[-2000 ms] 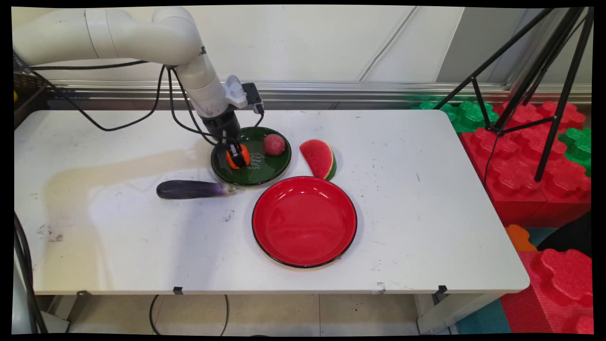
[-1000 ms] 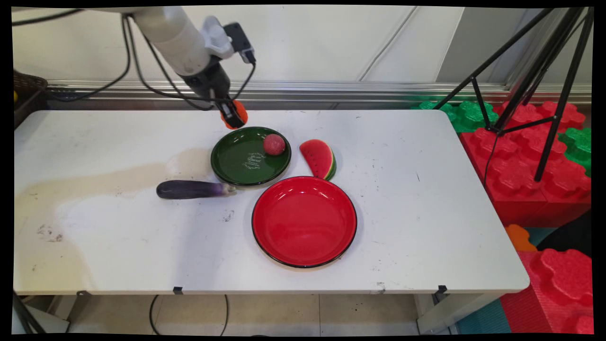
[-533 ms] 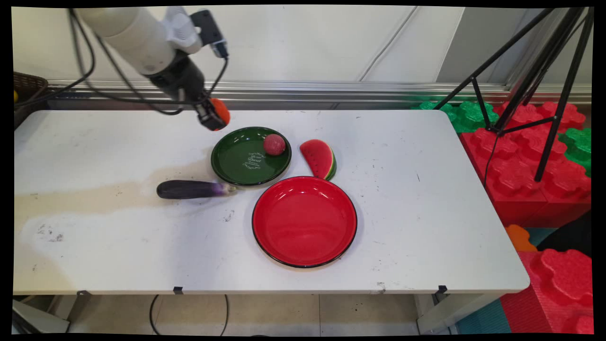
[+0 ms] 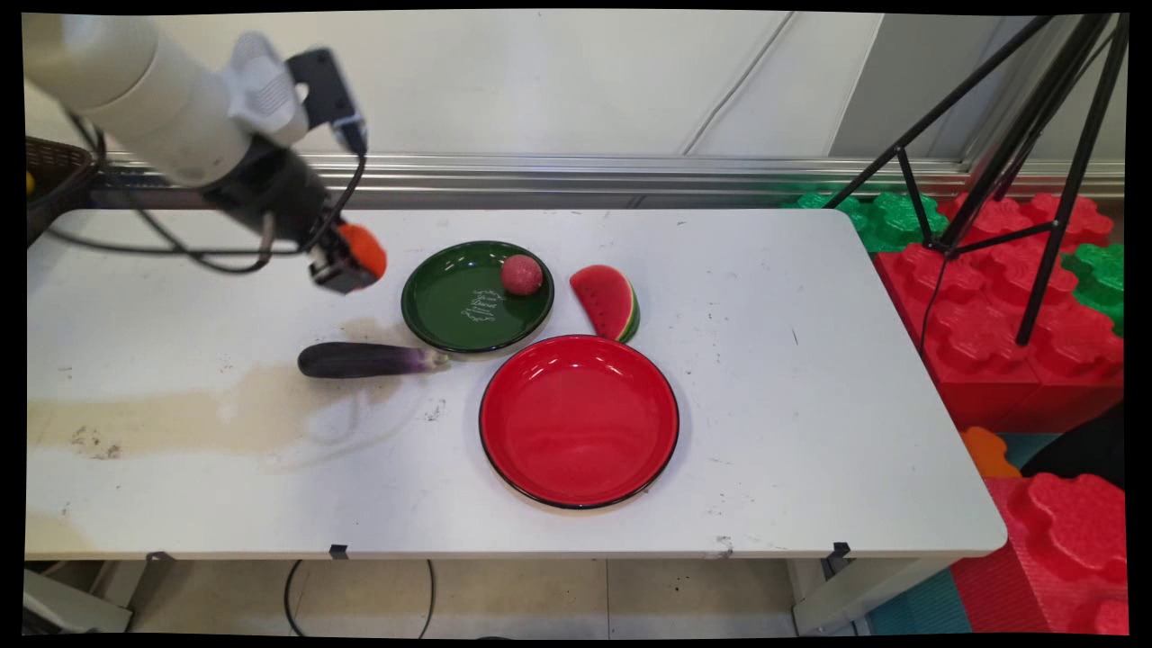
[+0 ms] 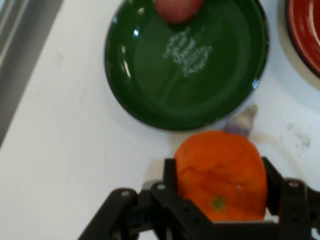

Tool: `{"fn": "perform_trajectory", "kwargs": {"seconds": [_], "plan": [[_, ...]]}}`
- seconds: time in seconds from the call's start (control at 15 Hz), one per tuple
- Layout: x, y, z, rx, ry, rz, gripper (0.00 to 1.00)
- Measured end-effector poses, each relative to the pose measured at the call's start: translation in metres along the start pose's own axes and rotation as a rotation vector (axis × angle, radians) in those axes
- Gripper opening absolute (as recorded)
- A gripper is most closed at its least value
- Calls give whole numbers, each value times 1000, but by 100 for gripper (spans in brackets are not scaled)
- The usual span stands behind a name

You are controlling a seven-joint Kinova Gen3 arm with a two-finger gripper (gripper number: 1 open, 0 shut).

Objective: Place the picked object on the table

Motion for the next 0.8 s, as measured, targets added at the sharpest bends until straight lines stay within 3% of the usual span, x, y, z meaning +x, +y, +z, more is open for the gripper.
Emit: {"fn": "perform_trajectory", "kwargs": {"seconds": [0.33, 0.8], "plan": [[-20, 31, -3, 10, -38, -1, 0], [-25, 70, 24, -5, -83, -32, 0]]}}
